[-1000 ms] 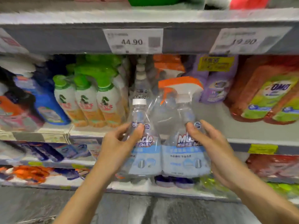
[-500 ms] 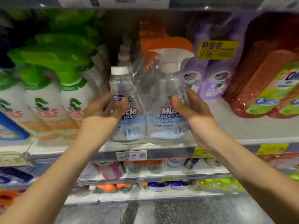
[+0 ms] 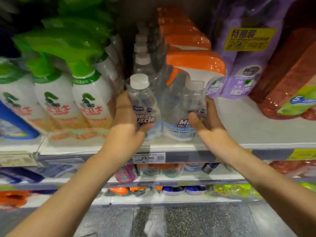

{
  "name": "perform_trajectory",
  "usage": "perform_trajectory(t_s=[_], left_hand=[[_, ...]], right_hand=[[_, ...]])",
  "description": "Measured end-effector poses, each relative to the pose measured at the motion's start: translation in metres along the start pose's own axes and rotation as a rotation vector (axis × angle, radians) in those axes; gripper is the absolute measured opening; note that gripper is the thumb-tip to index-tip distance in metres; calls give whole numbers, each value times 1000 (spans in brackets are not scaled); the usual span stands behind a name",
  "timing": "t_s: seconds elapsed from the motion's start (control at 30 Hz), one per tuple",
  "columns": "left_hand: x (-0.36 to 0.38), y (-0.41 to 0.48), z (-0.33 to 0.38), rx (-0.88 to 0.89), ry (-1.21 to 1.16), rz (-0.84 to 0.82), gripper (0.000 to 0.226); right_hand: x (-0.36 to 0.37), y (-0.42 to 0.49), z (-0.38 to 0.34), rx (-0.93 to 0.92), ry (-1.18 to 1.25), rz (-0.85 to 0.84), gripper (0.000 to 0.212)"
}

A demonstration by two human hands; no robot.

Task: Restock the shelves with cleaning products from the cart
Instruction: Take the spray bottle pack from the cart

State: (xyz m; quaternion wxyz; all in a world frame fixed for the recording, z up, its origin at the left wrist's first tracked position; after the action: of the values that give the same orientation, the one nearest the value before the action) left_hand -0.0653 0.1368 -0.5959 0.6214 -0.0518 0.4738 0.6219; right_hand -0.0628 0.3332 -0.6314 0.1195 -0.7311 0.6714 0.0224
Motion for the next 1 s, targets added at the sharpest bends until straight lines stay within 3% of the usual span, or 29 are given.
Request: perform_trajectory(t_s=[0.17,0.3,0.47,0.83,1.0], left_hand=[[9,-2,3,9,231,-110,76],[13,9,-6,-96,127,-81,73],[20,23,-9,-133,120,-96,91],[19,26,-7,-126,132,-46,94],[16,28,-4,-116,168,-43,101]], right_hand=[[-3,1,1,0,-215,0,66],[-7,12,1,6,-257,39,73],[-12,29,0,-14,-332,66,81],[-17,40,0,-41,-357,85,82],[-19,35,1,-19,-385,218,81]])
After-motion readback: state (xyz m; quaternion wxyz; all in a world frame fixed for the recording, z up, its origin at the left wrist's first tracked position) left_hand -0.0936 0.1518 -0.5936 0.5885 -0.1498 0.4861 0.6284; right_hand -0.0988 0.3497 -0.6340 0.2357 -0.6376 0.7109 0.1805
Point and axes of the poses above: each hand's wrist, its own y-axis towards the middle knuckle, its own x-axis out of the palm, z = x × y, the point moved 7 cm from there along y, towards the middle knuckle, and after that the axes turned 15 degrees about x, right-handed, at the moved point
